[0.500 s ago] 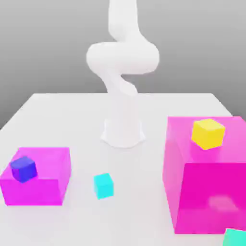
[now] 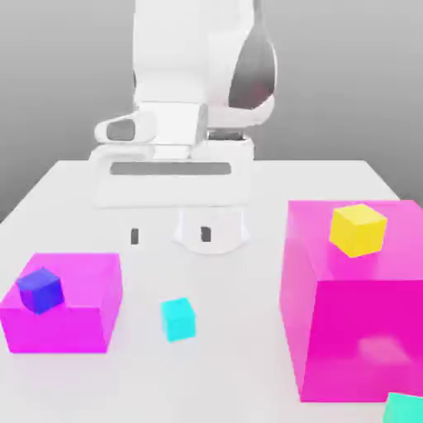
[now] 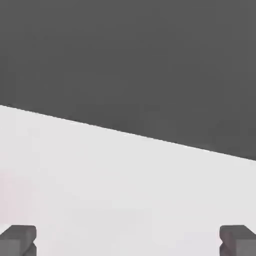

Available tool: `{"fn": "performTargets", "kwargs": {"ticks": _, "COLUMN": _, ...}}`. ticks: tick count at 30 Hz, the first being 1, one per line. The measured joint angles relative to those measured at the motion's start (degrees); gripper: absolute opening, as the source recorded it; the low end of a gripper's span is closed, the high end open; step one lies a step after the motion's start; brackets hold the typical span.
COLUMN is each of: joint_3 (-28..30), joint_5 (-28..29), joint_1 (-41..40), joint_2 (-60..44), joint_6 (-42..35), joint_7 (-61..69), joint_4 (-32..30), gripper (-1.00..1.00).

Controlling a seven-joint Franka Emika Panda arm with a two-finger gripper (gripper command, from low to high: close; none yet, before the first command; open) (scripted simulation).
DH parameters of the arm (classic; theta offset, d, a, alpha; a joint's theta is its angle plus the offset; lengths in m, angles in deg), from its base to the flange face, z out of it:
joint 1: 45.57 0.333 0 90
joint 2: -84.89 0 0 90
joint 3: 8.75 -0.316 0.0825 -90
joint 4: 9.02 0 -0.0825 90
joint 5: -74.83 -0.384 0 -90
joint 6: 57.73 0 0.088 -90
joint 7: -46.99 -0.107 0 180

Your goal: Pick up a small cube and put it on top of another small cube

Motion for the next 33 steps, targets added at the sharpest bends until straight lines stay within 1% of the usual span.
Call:
{"fn": "performTargets", "kwargs": {"ticks": 2, "joint_3": 1.57, "joint_5": -0.59, "joint_1": 0.34, "joint_2": -5.81, "joint_6": 4.66, "joint_7": 3.98, "joint_4": -3.95, "gripper": 0.00}}
{"fn": "performTargets", "kwargs": {"ticks": 4, "joint_3": 0.91, "joint_5": -6.92, "joint_1": 0.95, "joint_2": -13.71, "joint_6": 10.70, "joint_7": 10.73, "joint_4": -5.45, "gripper": 0.00}}
{"fn": "performTargets", "kwargs": {"ticks": 6, "joint_3": -3.28, "joint_5": -13.61, "joint_1": -1.81, "joint_2": -18.96, "joint_6": 14.76, "joint_7": 16.11, "joint_4": -5.17, "gripper": 0.00}}
{"fn": "performTargets", "kwargs": {"ticks": 7, "joint_3": -5.96, "joint_5": -15.78, "joint_1": -3.96, "joint_2": -21.21, "joint_6": 16.57, "joint_7": 17.80, "joint_4": -4.85, "gripper": 0.00}}
{"fn": "performTargets", "kwargs": {"ticks": 8, "joint_3": -8.29, "joint_5": -16.92, "joint_1": -6.03, "joint_2": -23.36, "joint_6": 18.34, "joint_7": 18.70, "joint_4": -4.52, "gripper": 0.00}}
{"fn": "performTargets", "kwargs": {"ticks": 10, "joint_3": -11.06, "joint_5": -17.34, "joint_1": -8.71, "joint_2": -27.52, "joint_6": 21.85, "joint_7": 19.05, "joint_4": -3.89, "gripper": 0.00}}
{"fn": "performTargets", "kwargs": {"ticks": 11, "joint_3": -11.61, "joint_5": -17.32, "joint_1": -9.26, "joint_2": -28.95, "joint_6": 23.06, "joint_7": 19.03, "joint_4": -3.67, "gripper": -1.00}}
{"fn": "performTargets", "kwargs": {"ticks": 17, "joint_3": -11.89, "joint_5": -17.16, "joint_1": -9.57, "joint_2": -29.66, "joint_6": 23.57, "joint_7": 18.87, "joint_4": -3.57, "gripper": -1.00}}
{"fn": "performTargets", "kwargs": {"ticks": 19, "joint_3": -11.62, "joint_5": -16.96, "joint_1": -9.37, "joint_2": -27.65, "joint_6": 21.89, "joint_7": 18.77, "joint_4": -3.89, "gripper": -1.00}}
{"fn": "performTargets", "kwargs": {"ticks": 21, "joint_3": -10.16, "joint_5": -15.41, "joint_1": -8.35, "joint_2": -24.06, "joint_6": 18.91, "joint_7": 17.65, "joint_4": -4.52, "gripper": -1.00}}
{"fn": "performTargets", "kwargs": {"ticks": 24, "joint_3": -8.75, "joint_5": -10.02, "joint_1": -8.68, "joint_2": -17.99, "joint_6": 13.98, "joint_7": 13.75, "joint_4": -5.70, "gripper": -1.00}}
{"fn": "performTargets", "kwargs": {"ticks": 27, "joint_3": -9.56, "joint_5": -5.84, "joint_1": -9.88, "joint_2": -12.11, "joint_6": 8.75, "joint_7": 10.60, "joint_4": -6.39, "gripper": -1.00}}
{"fn": "performTargets", "kwargs": {"ticks": 33, "joint_3": -13.81, "joint_5": -6.53, "joint_1": -4.87, "joint_2": -6.31, "joint_6": -5.64, "joint_7": 9.80, "joint_4": 2.28, "gripper": -1.00}}
